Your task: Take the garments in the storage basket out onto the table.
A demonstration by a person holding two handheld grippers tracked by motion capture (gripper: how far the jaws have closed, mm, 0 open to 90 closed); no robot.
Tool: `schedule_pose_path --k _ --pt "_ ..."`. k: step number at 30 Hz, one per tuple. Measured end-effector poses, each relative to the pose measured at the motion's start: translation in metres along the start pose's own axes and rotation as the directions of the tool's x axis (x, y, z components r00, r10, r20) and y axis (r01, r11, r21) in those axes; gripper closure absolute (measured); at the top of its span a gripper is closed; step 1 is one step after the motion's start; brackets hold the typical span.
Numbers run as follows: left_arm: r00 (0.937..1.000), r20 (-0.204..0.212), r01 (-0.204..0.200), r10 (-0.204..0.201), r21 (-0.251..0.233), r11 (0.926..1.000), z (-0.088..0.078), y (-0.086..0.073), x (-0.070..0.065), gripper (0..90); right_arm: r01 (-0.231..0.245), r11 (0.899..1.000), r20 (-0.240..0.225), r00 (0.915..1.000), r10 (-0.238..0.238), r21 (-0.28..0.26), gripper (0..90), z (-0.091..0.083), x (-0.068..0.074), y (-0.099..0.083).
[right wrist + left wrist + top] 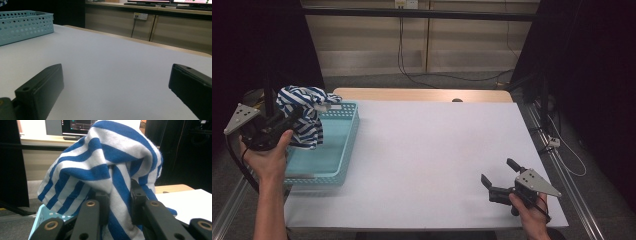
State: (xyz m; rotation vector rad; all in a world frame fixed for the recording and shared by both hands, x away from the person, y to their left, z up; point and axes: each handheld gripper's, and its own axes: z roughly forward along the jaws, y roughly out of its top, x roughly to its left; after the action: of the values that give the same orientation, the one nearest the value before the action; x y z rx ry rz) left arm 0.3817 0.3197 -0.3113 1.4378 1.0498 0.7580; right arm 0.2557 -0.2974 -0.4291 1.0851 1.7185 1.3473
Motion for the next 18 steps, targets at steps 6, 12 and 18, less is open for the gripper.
schedule_pose_path --k 6,12,18 --pt "1.0000 0.000 0.006 -0.006 -0.006 1.0000 -0.005 0.010 -0.007 74.7 0.000 1.000 0.000 1.0000 0.000 0.000 0.0 0.000 0.000 0.000" --pt "0.9999 -0.011 0.003 -0.003 -0.007 1.0000 -0.008 0.019 -0.017 74.8 0.001 1.000 0.004 1.0000 -0.001 0.003 0.0 0.000 0.000 0.000" --pt "0.9999 0.010 -0.005 0.005 -0.009 0.9999 -0.007 0.027 -0.027 74.7 0.002 1.000 -0.001 1.0000 -0.002 0.000 0.0 0.000 0.000 0.000"
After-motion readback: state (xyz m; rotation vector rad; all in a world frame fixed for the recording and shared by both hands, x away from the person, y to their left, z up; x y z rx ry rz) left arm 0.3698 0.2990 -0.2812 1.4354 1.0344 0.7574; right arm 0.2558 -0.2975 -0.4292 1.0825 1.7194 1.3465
